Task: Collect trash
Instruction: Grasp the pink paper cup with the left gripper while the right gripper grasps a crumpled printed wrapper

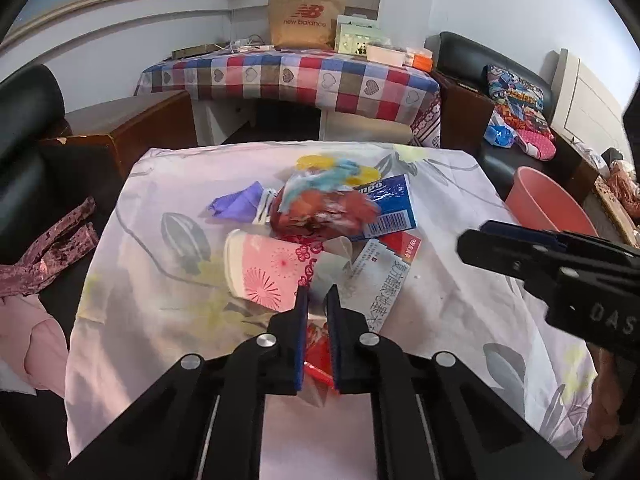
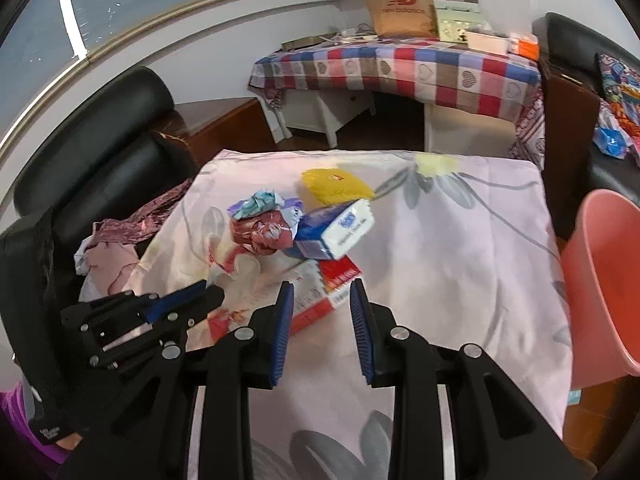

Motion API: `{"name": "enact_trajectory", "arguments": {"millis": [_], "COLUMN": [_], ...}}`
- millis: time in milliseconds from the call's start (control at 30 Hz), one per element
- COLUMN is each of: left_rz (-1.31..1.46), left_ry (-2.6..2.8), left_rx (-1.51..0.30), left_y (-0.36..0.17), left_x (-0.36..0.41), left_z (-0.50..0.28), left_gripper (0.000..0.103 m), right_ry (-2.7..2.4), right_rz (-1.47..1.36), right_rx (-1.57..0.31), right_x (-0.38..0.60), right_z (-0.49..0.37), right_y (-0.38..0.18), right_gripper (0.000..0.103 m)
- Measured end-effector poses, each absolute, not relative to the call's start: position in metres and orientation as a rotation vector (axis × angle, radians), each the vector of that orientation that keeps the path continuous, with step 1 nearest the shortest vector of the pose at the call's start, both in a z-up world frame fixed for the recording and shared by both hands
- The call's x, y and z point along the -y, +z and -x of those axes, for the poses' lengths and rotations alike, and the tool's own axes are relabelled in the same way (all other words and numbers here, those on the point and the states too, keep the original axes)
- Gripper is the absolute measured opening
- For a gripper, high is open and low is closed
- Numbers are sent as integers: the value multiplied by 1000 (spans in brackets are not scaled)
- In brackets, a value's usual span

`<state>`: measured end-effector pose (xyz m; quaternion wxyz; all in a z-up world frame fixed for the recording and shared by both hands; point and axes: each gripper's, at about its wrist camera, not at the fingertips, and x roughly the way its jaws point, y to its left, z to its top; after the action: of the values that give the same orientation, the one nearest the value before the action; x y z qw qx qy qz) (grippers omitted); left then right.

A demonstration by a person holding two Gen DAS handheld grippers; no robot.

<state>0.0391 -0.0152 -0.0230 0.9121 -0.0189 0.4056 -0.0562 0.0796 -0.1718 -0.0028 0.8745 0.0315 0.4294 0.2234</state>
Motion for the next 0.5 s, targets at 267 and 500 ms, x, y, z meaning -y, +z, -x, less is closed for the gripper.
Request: {"name": "enact_trajectory", "arguments": {"millis": [267, 500], "left_rz": [128, 169], "left_ry": [-92, -56], "left_rx": [-826, -809], "left_y": [-13, -5], "left_x": [-17, -45], "left_z": [-25, -11], "left_gripper": [6, 6], "right_ry": [544, 600], "right_rz": [-36, 16], "right_rx": [-902, -925], "right_x": [138, 92], "right_z": [-101, -117], "right_y": [5, -6], "right_gripper": [30, 51]}}
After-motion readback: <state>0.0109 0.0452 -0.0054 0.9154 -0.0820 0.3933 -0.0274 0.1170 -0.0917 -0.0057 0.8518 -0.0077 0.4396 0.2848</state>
